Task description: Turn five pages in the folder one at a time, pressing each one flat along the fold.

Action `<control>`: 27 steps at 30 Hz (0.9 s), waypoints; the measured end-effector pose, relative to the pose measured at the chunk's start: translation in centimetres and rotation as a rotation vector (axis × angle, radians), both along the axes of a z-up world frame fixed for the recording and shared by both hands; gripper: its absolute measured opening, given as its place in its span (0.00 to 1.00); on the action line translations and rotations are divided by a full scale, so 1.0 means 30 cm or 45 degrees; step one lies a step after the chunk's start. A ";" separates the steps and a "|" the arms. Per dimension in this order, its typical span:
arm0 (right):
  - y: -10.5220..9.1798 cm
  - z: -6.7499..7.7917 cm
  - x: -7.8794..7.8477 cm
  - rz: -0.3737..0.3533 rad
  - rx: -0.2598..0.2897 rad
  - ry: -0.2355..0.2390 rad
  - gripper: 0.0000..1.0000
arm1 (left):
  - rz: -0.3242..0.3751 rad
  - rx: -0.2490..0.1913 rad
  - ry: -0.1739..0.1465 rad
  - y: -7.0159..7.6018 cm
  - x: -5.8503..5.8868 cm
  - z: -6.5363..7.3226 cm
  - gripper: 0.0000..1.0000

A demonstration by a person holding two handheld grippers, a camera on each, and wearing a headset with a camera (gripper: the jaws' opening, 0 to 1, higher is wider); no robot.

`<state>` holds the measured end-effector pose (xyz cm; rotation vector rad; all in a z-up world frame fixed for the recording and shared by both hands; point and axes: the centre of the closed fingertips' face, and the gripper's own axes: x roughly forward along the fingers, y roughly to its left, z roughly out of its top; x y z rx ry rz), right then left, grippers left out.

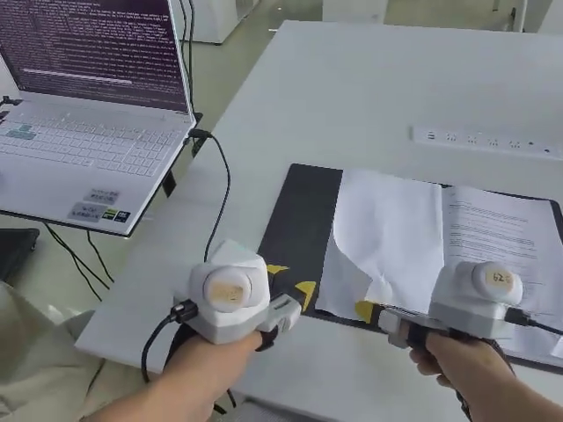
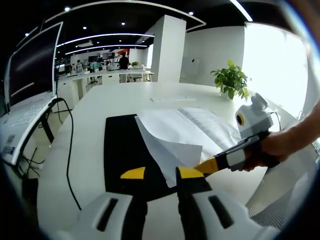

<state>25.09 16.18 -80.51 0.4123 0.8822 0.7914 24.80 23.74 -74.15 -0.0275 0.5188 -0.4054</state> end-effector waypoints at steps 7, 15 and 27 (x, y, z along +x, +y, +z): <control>0.004 -0.028 -0.011 -0.004 0.009 0.038 0.01 | -0.040 0.024 0.019 -0.032 0.015 -0.026 0.21; 0.003 0.009 -0.039 -0.002 0.085 0.039 0.03 | -0.074 0.048 0.028 -0.065 0.038 -0.045 0.20; -0.146 0.106 0.048 -0.149 0.200 -0.005 0.03 | -0.174 0.116 0.043 -0.188 0.103 -0.134 0.16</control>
